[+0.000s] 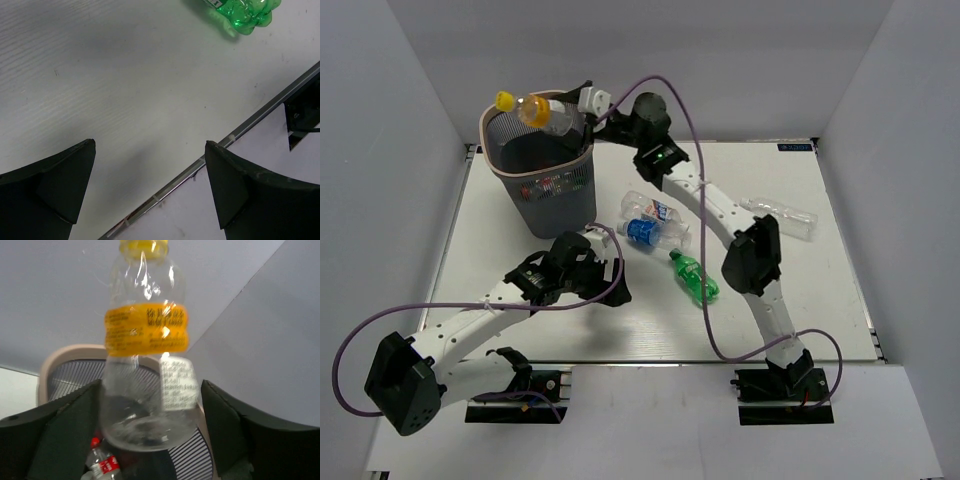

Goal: Put the plastic bottles in the bin

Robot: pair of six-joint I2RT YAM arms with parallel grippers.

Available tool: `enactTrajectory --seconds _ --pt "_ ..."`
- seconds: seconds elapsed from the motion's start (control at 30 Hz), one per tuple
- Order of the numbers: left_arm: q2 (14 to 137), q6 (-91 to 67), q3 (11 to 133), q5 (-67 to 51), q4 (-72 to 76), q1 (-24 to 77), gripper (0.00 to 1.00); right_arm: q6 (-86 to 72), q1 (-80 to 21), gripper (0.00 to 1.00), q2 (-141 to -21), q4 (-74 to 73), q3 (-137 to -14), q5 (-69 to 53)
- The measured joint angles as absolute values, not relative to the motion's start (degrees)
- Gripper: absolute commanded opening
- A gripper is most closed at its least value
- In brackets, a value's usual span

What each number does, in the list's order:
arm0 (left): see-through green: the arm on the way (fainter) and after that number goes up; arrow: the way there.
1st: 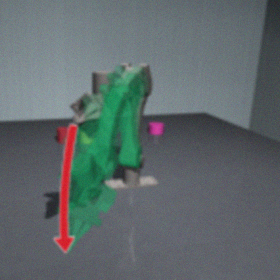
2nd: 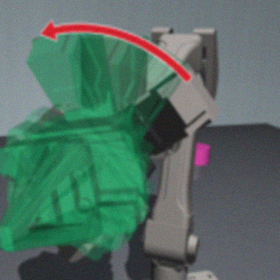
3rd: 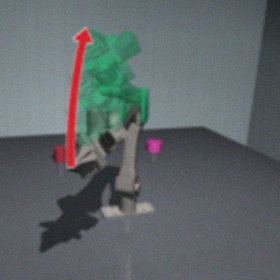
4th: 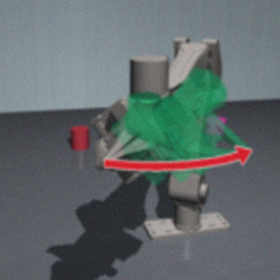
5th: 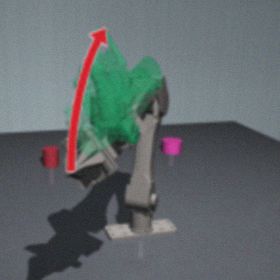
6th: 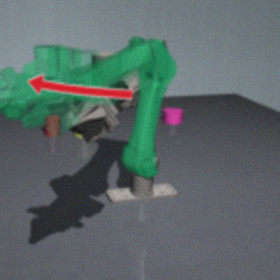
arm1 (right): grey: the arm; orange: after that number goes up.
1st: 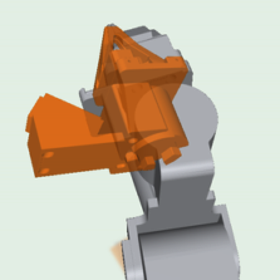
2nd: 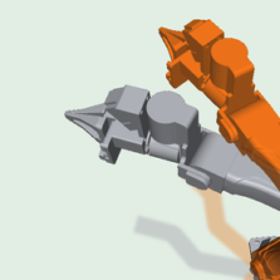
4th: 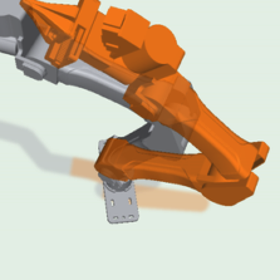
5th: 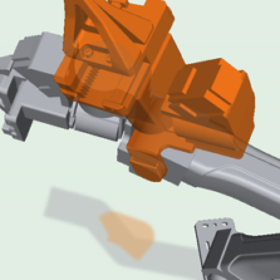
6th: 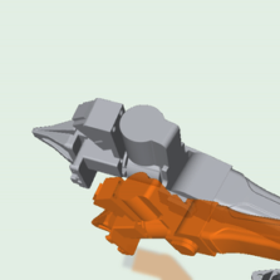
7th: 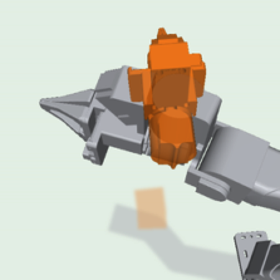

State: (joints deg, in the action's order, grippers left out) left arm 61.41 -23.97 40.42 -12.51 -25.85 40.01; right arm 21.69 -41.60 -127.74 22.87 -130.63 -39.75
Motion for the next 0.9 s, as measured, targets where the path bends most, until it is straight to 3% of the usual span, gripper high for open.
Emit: enactTrajectory --seconds 0.03,0.33,0.37,0.4,0.47,0.63,0.67,0.7,0.73,0.77,0.8,0.9 --pt "61.41 -24.08 40.42 -12.51 -25.87 40.12 1.00 21.15 -42.26 0.90 -129.73 23.42 -132.16 -38.94" --pt "61.41 -25.69 40.42 -12.47 -24.64 41.08 1.00 20.10 -42.78 0.90 -133.80 24.75 -133.67 -33.32" --pt "61.56 -25.91 40.45 -12.45 -24.25 41.15 1.00 20.10 -42.54 0.80 -133.21 24.75 -133.25 -32.58" --pt "61.95 -26.04 40.64 -12.43 -23.68 41.32 1.00 20.16 -42.37 0.63 -132.25 24.62 -132.53 -31.90" --pt "63.96 -26.28 42.00 -11.81 -22.59 41.65 1.00 20.18 -41.80 0.00 -129.71 23.38 -131.20 -29.47" --pt "74.94 -24.75 51.07 -9.63 -19.92 42.92 0.99 17.47 -36.86 0.00 -118.17 14.35 -126.30 -20.95" --pt "77.62 -23.24 53.60 -9.32 -19.62 43.29 0.99 16.73 -34.41 0.02 -114.85 10.39 -125.05 -20.08" --pt "79.83 -21.52 55.55 -8.99 -19.29 43.62 0.99 16.25 -31.73 0.40 -111.87 7.57 -122.93 -19.86" --pt "81.54 -19.70 56.97 -8.60 -18.85 43.94 0.99 15.40 -28.53 0.65 -108.09 4.10 -119.57 -20.40" --pt "83.22 -17.45 58.24 -8.19 -18.37 44.31 0.99 15.18 -25.56 0.81 -104.86 0.64 -116.40 -20.86" --pt "84.27 -14.92 58.92 -7.77 -17.89 44.71 0.99 15.27 -21.89 0.90 -101.89 -3.11 -113.10 -21.89" --pt "86.52 -8.62 60.58 -5.74 -17.41 45.87 1.00 16.82 -13.13 0.90 -95.68 -14.66 -102.30 -26.33"
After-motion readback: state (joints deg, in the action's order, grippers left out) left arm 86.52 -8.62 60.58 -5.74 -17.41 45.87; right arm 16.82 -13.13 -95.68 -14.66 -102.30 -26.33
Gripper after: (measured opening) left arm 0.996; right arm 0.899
